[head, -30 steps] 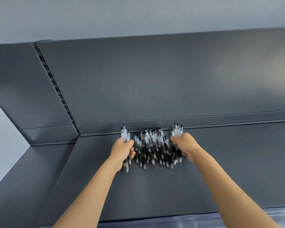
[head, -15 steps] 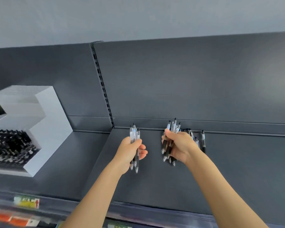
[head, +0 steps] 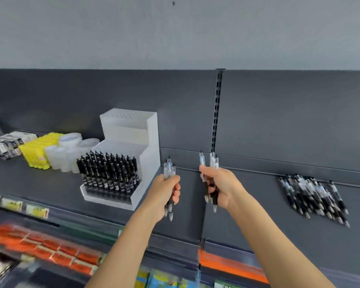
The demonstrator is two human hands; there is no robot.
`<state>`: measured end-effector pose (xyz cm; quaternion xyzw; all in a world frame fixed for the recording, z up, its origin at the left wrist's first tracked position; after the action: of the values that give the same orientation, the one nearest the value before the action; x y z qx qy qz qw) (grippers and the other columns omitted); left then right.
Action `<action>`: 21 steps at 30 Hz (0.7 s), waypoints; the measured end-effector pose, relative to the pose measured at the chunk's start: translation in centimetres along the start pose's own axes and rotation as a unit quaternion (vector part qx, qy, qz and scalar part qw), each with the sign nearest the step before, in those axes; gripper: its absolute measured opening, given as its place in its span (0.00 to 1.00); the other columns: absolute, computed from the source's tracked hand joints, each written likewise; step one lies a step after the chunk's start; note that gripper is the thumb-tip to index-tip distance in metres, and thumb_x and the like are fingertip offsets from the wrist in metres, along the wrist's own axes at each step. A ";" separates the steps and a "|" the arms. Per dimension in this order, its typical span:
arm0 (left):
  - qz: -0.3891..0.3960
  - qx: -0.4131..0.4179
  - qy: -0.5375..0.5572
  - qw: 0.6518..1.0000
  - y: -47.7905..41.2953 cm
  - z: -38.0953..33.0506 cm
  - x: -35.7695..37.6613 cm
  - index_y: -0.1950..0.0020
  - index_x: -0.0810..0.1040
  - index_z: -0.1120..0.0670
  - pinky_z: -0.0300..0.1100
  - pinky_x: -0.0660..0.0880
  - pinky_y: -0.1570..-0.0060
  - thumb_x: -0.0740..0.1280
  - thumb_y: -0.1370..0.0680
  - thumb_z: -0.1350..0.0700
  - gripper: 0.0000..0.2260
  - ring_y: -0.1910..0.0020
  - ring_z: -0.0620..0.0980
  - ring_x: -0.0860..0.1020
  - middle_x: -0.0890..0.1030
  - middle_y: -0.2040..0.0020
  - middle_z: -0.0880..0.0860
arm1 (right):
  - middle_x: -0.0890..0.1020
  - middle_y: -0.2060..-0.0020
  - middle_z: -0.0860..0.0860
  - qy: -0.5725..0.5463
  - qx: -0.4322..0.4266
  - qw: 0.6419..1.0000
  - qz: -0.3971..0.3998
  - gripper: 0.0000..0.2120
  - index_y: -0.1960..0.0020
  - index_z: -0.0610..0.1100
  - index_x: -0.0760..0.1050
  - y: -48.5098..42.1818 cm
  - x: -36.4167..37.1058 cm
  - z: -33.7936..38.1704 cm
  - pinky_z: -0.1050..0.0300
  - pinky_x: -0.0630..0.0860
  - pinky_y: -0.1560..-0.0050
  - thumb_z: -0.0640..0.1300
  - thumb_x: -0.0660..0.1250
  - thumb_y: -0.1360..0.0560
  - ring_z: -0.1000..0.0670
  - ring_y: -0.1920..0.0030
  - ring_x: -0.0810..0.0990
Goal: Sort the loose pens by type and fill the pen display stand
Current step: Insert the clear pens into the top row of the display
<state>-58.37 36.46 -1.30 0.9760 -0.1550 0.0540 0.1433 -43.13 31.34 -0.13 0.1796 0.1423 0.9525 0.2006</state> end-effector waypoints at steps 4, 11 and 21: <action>0.009 0.009 0.005 1.000 1.1 -1.8 -5.9 0.62 0.69 0.58 0.35 0.62 0.79 0.62 0.21 0.62 0.10 0.75 0.46 0.66 0.70 0.69 0.53 | 0.70 0.69 0.48 -0.003 -0.025 1.000 0.018 0.06 0.58 0.41 0.70 0.8 7.0 -0.6 0.64 0.58 0.79 0.36 0.67 0.26 0.55 0.75 0.64; -0.011 0.088 -0.031 0.996 0.9 -6.2 -12.7 0.59 0.70 0.58 0.37 0.64 0.78 0.63 0.19 0.58 0.09 0.76 0.45 0.67 0.71 0.69 0.52 | 0.67 0.70 0.49 0.030 -0.082 0.996 0.033 0.06 0.58 0.41 0.70 0.6 15.3 -0.3 0.64 0.58 0.77 0.34 0.66 0.26 0.54 0.73 0.61; -0.108 0.254 -0.248 0.929 -3.9 -14.5 -19.1 0.57 0.68 0.56 0.44 0.65 0.70 0.62 0.21 0.54 0.08 0.72 0.48 0.66 0.69 0.68 0.52 | 0.63 0.70 0.51 0.081 -0.197 0.976 0.032 0.13 0.62 0.45 0.66 -4.4 22.7 5.7 0.60 0.57 0.73 0.42 0.69 0.25 0.52 0.70 0.58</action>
<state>-76.13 49.77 8.67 0.9728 -0.0600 -0.1685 -0.1473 -58.83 46.16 9.98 0.0627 -0.0385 0.9792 0.1892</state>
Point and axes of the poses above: each hand's wrist, its own y-axis away from the middle knuckle, its own x-axis out of the palm, z = x × y, the point moved 9 cm from there along -y, towards the middle knuckle
